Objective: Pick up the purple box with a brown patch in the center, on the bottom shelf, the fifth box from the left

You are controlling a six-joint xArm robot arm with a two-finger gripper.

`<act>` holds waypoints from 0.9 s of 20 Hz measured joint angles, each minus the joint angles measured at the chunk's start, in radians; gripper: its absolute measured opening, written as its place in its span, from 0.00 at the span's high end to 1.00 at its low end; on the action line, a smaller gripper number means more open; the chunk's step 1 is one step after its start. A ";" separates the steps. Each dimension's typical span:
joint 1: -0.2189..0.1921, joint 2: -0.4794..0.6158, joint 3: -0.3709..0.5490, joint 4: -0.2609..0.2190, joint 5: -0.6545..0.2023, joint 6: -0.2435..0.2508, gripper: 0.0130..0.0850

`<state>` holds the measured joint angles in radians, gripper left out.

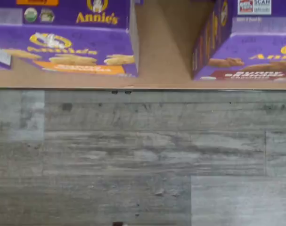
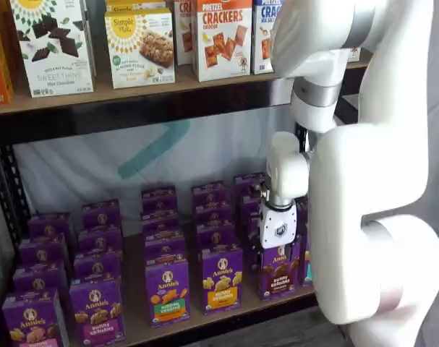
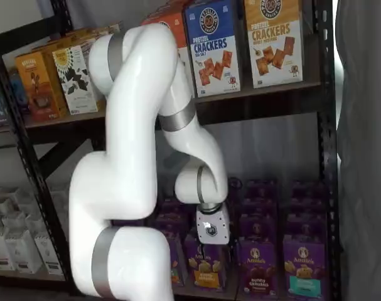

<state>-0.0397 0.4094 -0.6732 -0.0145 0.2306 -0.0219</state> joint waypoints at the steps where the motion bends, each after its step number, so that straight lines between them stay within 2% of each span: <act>1: -0.004 0.022 -0.025 0.000 0.007 -0.004 0.00; 3: -0.011 0.054 -0.068 0.008 0.018 -0.019 0.00; 9: -0.046 0.132 -0.176 -0.057 0.046 0.010 0.00; 13: -0.068 0.186 -0.243 -0.077 0.053 0.007 0.00; 16: -0.080 0.216 -0.274 -0.063 0.032 -0.019 0.00; 18: -0.087 0.228 -0.293 -0.070 0.033 -0.019 0.00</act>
<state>-0.1271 0.6377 -0.9662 -0.0846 0.2634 -0.0410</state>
